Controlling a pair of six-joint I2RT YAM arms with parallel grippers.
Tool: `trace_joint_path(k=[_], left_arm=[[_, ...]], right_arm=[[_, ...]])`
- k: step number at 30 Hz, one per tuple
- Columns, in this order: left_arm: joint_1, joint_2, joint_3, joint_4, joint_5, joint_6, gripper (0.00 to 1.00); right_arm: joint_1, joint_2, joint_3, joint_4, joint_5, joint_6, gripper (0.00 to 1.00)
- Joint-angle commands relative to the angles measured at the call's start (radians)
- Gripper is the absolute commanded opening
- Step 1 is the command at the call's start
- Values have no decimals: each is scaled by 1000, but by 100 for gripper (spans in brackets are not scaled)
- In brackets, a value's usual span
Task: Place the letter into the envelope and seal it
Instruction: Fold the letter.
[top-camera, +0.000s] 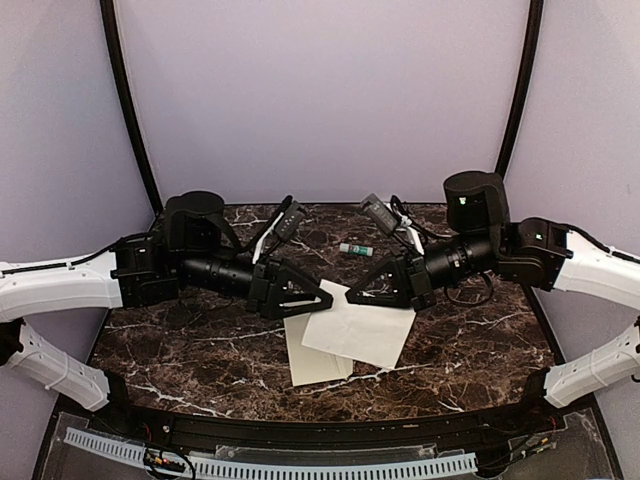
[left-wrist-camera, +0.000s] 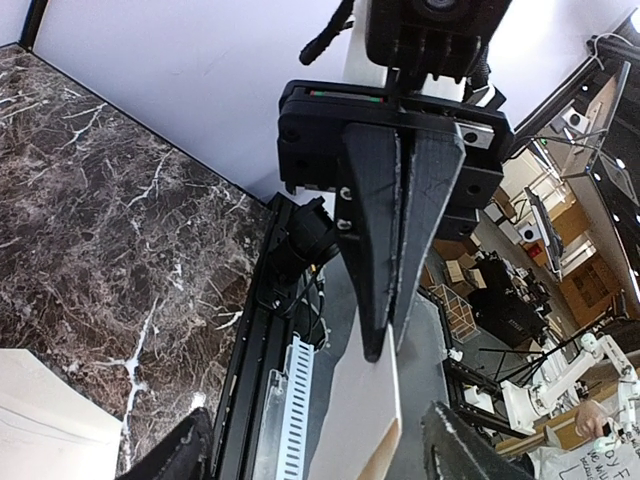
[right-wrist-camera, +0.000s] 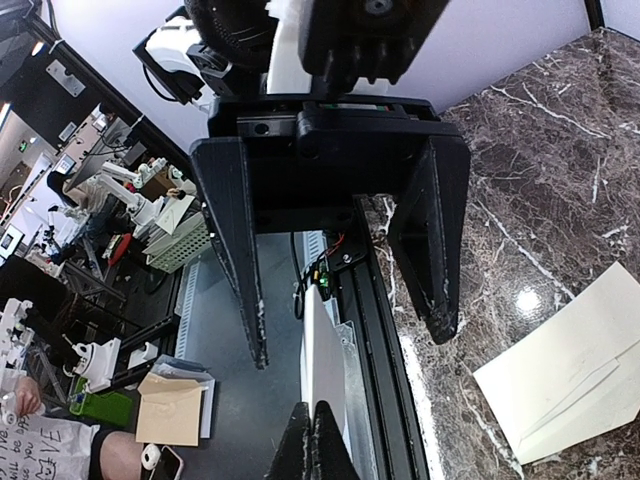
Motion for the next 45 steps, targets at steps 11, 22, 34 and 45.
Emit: trace_joint_path(k=[11, 22, 34, 45], left_arm=[[1, 13, 4, 146, 97, -29, 24], [2, -13, -11, 123, 47, -3, 0], [23, -75, -47, 134, 32, 0, 0], [35, -86, -56, 141, 41, -3, 0]], right_arm=[[12, 5, -15, 63, -26, 25, 0], [7, -49, -28, 73, 123, 18, 27], [-30, -127, -93, 46, 123, 32, 32], [-34, -126, -116, 54, 96, 52, 1]])
